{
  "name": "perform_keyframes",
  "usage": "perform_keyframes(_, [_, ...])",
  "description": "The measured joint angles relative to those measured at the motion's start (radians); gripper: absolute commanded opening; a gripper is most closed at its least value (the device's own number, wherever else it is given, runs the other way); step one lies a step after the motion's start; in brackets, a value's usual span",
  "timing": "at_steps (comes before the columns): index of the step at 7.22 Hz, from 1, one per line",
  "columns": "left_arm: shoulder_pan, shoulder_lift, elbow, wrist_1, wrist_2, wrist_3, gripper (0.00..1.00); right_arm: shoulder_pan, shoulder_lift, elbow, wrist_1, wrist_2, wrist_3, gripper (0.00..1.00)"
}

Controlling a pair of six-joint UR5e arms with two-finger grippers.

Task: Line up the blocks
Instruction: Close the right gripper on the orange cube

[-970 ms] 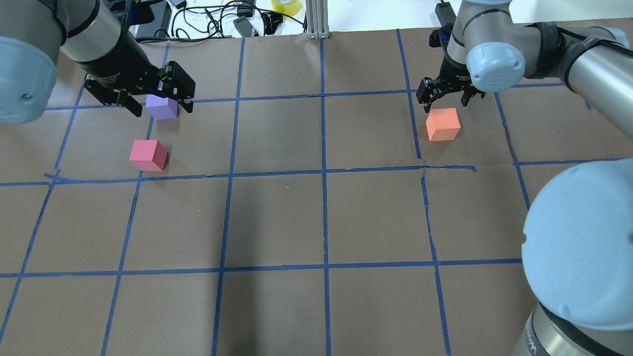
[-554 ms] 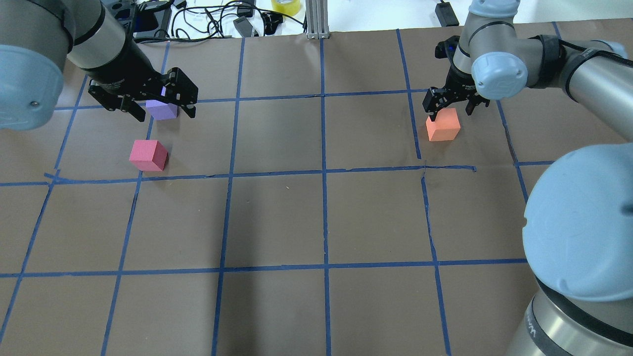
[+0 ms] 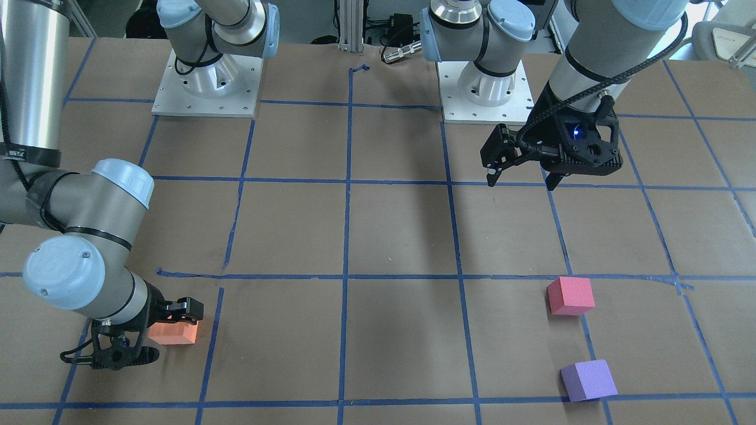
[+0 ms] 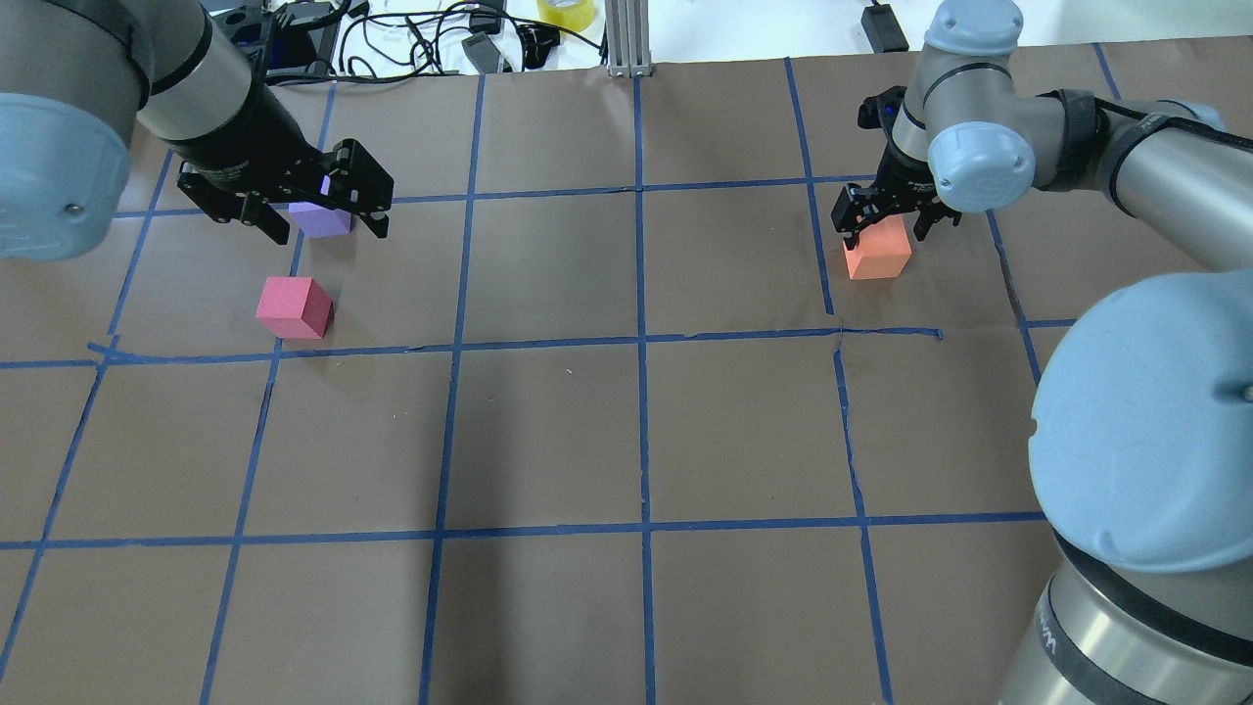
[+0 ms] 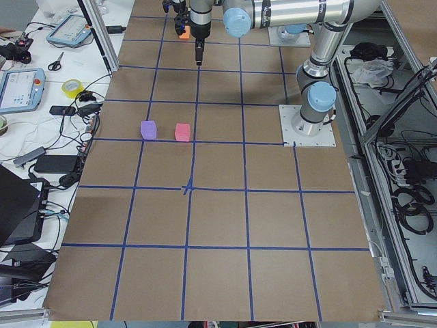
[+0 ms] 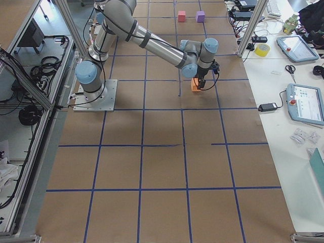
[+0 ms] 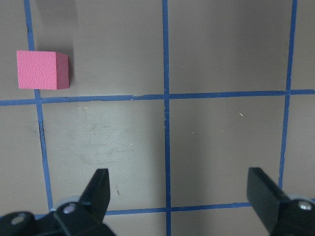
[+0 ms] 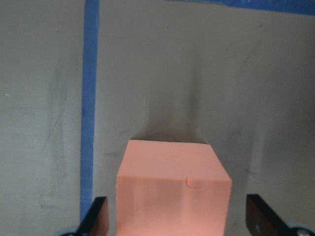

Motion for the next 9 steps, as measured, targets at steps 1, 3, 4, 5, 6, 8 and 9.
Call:
perform_keyframes(1, [0.000,0.000,0.000,0.001,0.000,0.000,1.00,0.000,0.002,0.000,0.000,0.002,0.013,0.86])
perform_keyframes(3, [0.000,0.000,0.000,0.005,0.000,-0.002,1.00,0.001,0.004,-0.001,-0.001,0.009,0.029,0.62])
perform_keyframes(4, [0.000,0.000,0.000,0.009,0.000,-0.004,0.99,0.001,0.005,-0.001,-0.003,0.013,0.033,0.51])
perform_keyframes(5, [0.000,0.000,0.000,0.012,0.000,-0.007,0.99,0.001,0.006,-0.002,-0.006,0.015,0.041,0.45])
perform_keyframes(6, [0.001,0.001,0.001,0.017,0.000,-0.008,0.99,0.001,0.006,-0.003,-0.008,0.017,0.048,0.42])
perform_keyframes(8, [0.001,0.002,0.001,0.022,0.002,-0.009,1.00,0.001,0.005,-0.008,-0.007,0.017,0.054,0.42])
perform_keyframes(9, [0.002,0.002,0.001,0.022,0.004,-0.009,1.00,0.001,0.004,-0.012,-0.007,0.016,0.058,0.42])
